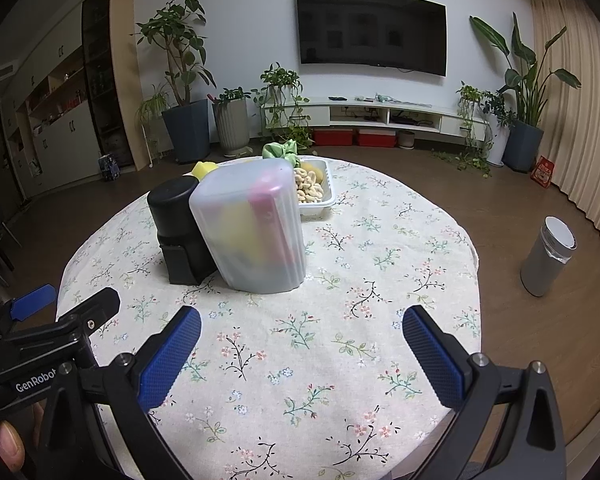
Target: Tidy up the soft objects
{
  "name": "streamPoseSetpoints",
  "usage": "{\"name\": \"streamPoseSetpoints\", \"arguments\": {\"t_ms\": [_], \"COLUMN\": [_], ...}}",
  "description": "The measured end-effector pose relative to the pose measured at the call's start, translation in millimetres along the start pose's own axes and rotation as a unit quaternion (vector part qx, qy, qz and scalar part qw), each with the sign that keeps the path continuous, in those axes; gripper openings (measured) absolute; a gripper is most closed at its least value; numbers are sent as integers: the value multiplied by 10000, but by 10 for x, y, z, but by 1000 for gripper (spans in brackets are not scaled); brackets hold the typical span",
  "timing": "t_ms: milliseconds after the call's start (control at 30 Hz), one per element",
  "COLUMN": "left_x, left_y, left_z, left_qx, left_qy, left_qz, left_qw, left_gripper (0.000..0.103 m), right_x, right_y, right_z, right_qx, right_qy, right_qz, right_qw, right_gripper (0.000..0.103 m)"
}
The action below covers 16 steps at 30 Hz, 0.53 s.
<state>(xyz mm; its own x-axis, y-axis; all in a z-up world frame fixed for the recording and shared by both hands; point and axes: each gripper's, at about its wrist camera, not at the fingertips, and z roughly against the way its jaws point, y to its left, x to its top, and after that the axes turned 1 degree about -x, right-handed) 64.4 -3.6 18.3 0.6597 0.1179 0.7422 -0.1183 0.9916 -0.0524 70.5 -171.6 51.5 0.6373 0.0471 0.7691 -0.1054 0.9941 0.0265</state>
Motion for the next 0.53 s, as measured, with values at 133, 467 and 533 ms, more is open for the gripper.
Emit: {"name": "streamPoseSetpoints", "arguments": {"t_ms": [133,467,533], "left_x": [-6,-3,-5], "left_y": [-12,-14,-21], "left_z": [23,35,33], "left_qx": [28,50,28], "left_qy": [-65,-98,-86], "left_qz": [-28,-54,-78], "left_qw": [10000,9999,9999], "left_gripper": [103,103,103], "right_x": [12,10,3], "right_y": [-16,-14,-8], "right_z": [-10,-4,-1], "right_qx": [6,4,8], "right_qy": [2,2,7], "right_qz": [8,4,5], "right_qw": [10000,10000,10000], "right_gripper": [103,103,103]}}
